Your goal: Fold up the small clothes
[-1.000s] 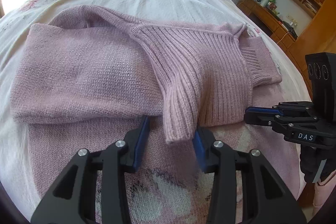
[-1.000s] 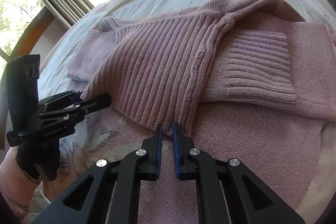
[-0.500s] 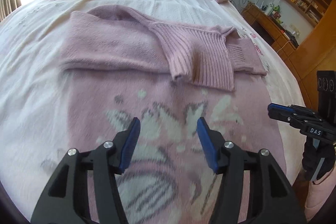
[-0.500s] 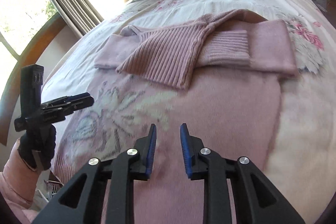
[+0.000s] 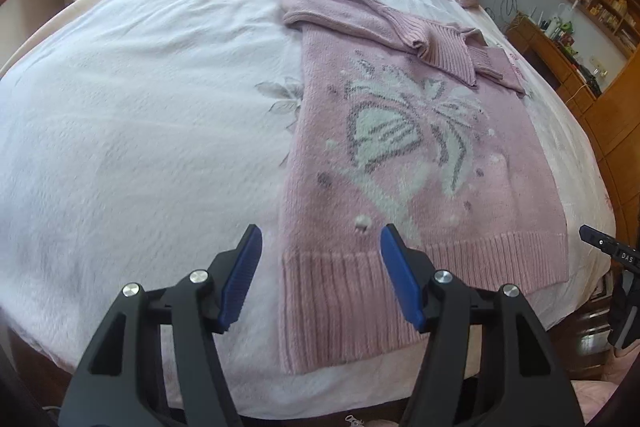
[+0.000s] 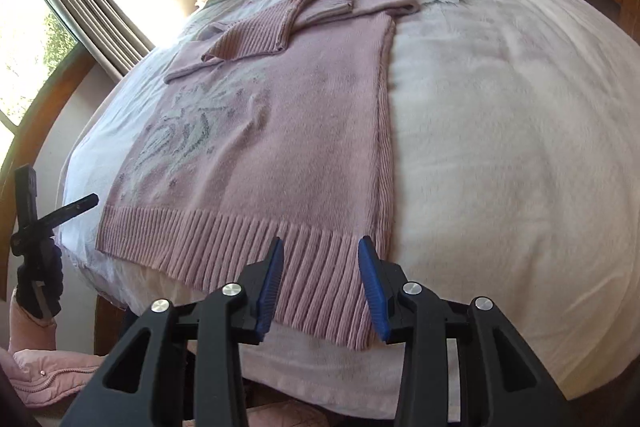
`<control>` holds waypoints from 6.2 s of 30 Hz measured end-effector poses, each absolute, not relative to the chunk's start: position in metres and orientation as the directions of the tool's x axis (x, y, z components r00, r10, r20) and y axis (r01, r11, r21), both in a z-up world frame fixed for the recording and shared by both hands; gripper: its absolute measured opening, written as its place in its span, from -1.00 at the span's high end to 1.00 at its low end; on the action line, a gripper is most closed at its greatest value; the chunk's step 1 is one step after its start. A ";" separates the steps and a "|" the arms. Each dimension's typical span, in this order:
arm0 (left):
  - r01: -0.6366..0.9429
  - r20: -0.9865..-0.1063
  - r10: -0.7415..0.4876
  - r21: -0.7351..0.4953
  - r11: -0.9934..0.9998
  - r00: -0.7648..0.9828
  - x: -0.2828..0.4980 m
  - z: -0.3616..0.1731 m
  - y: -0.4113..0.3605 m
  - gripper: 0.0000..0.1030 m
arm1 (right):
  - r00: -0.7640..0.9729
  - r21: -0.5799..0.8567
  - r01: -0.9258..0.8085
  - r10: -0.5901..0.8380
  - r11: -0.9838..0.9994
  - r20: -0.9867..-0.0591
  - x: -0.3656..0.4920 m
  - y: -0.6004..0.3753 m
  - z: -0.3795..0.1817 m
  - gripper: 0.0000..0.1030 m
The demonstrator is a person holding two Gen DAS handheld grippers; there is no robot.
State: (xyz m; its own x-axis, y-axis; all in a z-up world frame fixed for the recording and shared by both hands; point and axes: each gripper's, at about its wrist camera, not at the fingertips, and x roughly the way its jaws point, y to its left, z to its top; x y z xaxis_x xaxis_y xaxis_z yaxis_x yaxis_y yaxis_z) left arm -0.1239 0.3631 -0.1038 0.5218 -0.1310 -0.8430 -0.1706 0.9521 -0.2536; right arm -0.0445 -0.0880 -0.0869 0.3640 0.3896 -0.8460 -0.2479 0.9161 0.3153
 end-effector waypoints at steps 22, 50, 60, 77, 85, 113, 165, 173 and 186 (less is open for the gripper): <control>-0.182 -0.828 -0.277 -0.406 0.895 0.487 -0.147 -0.141 0.352 -0.23 | 0.319 0.403 -0.150 0.430 0.903 -0.845 -0.058 -0.105 -0.139 0.16; -0.068 -0.675 -0.403 -0.556 0.828 0.618 -0.128 -0.090 0.352 0.70 | 0.373 0.684 -0.233 0.713 0.692 -0.594 -0.034 -0.122 -0.066 0.78; -0.106 -0.650 -0.367 -0.568 0.816 0.665 -0.060 -0.074 0.376 0.70 | 0.404 0.711 -0.183 0.711 0.680 -0.576 0.037 -0.125 -0.053 0.78; -0.217 -0.716 -0.342 -0.565 0.796 0.609 0.040 -0.124 0.403 0.67 | 0.344 0.697 -0.066 0.672 0.714 -0.655 0.153 -0.113 -0.101 0.79; -0.267 -0.723 -0.333 -0.578 0.771 0.605 0.057 -0.128 0.420 0.32 | 0.311 0.715 -0.011 0.682 0.699 -0.662 0.172 -0.113 -0.121 0.66; -0.156 -0.712 -0.208 -0.410 0.899 0.671 0.067 -0.094 0.422 -0.12 | 0.390 0.560 -0.192 0.587 0.806 -0.710 0.147 -0.116 -0.083 -0.16; 0.075 -0.600 -0.244 -0.291 0.954 0.762 0.049 -0.050 0.375 0.85 | 0.440 0.377 -0.494 0.599 0.783 -0.669 0.153 -0.068 -0.026 0.82; 0.068 -0.495 -0.217 -0.302 0.951 0.841 0.090 0.008 0.383 0.85 | 0.518 0.392 -0.480 0.614 0.785 -0.595 0.189 -0.068 0.026 0.82; -0.043 -0.606 -0.120 -0.248 0.968 0.787 0.233 -0.031 0.393 0.85 | 0.507 0.376 -0.346 0.509 0.859 -0.696 0.326 -0.045 -0.003 0.82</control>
